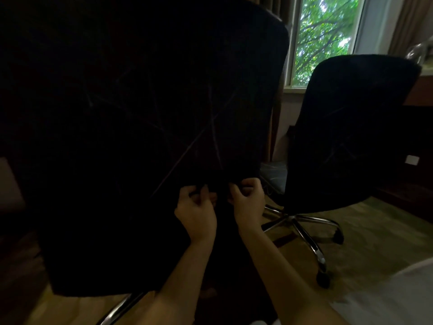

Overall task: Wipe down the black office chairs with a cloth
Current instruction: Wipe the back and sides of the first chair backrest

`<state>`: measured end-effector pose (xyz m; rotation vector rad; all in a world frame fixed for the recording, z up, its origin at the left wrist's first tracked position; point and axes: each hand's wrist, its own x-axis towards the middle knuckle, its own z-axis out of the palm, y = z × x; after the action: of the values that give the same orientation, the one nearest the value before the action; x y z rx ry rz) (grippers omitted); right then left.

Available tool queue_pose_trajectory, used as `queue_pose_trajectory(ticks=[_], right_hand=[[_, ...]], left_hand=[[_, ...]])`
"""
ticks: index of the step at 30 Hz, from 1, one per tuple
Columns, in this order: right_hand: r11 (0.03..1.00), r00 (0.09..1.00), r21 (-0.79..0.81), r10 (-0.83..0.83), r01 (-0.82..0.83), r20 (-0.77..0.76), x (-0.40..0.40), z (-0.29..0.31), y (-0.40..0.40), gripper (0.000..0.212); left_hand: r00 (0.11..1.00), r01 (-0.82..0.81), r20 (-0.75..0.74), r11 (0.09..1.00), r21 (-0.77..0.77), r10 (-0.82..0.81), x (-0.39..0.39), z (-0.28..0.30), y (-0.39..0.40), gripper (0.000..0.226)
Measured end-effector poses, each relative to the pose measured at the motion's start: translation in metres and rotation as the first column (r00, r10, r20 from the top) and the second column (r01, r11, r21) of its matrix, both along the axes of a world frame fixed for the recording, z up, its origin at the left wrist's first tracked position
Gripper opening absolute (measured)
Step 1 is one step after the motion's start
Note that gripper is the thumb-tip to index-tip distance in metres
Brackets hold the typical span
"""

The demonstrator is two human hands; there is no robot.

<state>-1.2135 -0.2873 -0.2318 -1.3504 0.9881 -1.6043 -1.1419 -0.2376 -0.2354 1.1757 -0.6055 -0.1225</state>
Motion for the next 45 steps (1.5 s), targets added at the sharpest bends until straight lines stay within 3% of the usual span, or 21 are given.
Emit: queue_pose_trajectory(ticks=[4, 6, 10, 13, 16, 27, 31, 34, 36, 39, 42, 45], right_hand=[[0.987, 0.999, -0.158, -0.029, 0.033, 0.028, -0.003, 0.035, -0.001, 0.018], [0.983, 0.999, -0.182, -0.033, 0.034, 0.008, -0.002, 0.035, 0.002, 0.018], [0.986, 0.995, -0.16, -0.062, 0.049, -0.078, -0.001, -0.007, 0.007, 0.019], [0.995, 0.985, -0.089, -0.054, 0.04, -0.163, -0.004, -0.041, 0.01, 0.017], [0.99, 0.982, -0.122, -0.09, 0.07, -0.167, -0.006, -0.033, 0.006, 0.019], [0.885, 0.983, -0.428, -0.17, 0.183, 0.067, -0.005, 0.134, -0.011, 0.021], [0.809, 0.963, -0.523, -0.216, 0.269, 0.161, -0.008, 0.197, -0.01, 0.019], [0.729, 0.948, -0.606, -0.222, 0.318, 0.229, -0.012, 0.226, -0.002, 0.018], [0.725, 0.951, -0.616, -0.223, 0.308, 0.212, -0.012, 0.226, -0.002, 0.018], [0.796, 0.969, -0.553, -0.22, 0.247, 0.116, -0.007, 0.192, -0.011, 0.015], [0.862, 0.982, -0.473, -0.186, 0.181, 0.036, -0.003, 0.145, -0.012, 0.014], [0.874, 0.985, -0.458, -0.171, 0.159, 0.015, -0.003, 0.129, -0.01, 0.02]], left_hand=[[0.995, -0.04, 0.087, 0.993, -0.112, 0.05, -0.001, 0.039, -0.004, 0.021], [0.984, -0.086, 0.154, 0.994, -0.063, 0.094, 0.0, 0.038, -0.004, 0.016], [0.939, -0.188, 0.304, 0.98, 0.065, 0.16, -0.002, 0.0, 0.001, 0.03], [0.947, -0.194, 0.289, 0.965, 0.179, 0.137, -0.004, -0.031, 0.002, 0.029], [0.941, -0.215, 0.298, 0.963, 0.162, 0.16, -0.004, -0.03, -0.002, 0.027], [0.901, -0.118, 0.401, 0.982, -0.148, 0.168, 0.004, 0.141, -0.01, 0.025], [0.806, -0.122, 0.525, 0.944, -0.306, 0.274, 0.001, 0.207, -0.004, 0.026], [0.78, -0.134, 0.547, 0.934, -0.33, 0.305, -0.003, 0.241, 0.001, 0.028], [0.769, -0.14, 0.565, 0.941, -0.309, 0.3, -0.004, 0.241, 0.002, 0.028], [0.757, -0.15, 0.593, 0.956, -0.25, 0.274, 0.003, 0.208, -0.001, 0.027], [0.828, -0.164, 0.522, 0.979, -0.123, 0.204, 0.007, 0.167, -0.003, 0.026], [0.861, -0.136, 0.477, 0.984, -0.113, 0.174, 0.008, 0.146, -0.004, 0.023]])
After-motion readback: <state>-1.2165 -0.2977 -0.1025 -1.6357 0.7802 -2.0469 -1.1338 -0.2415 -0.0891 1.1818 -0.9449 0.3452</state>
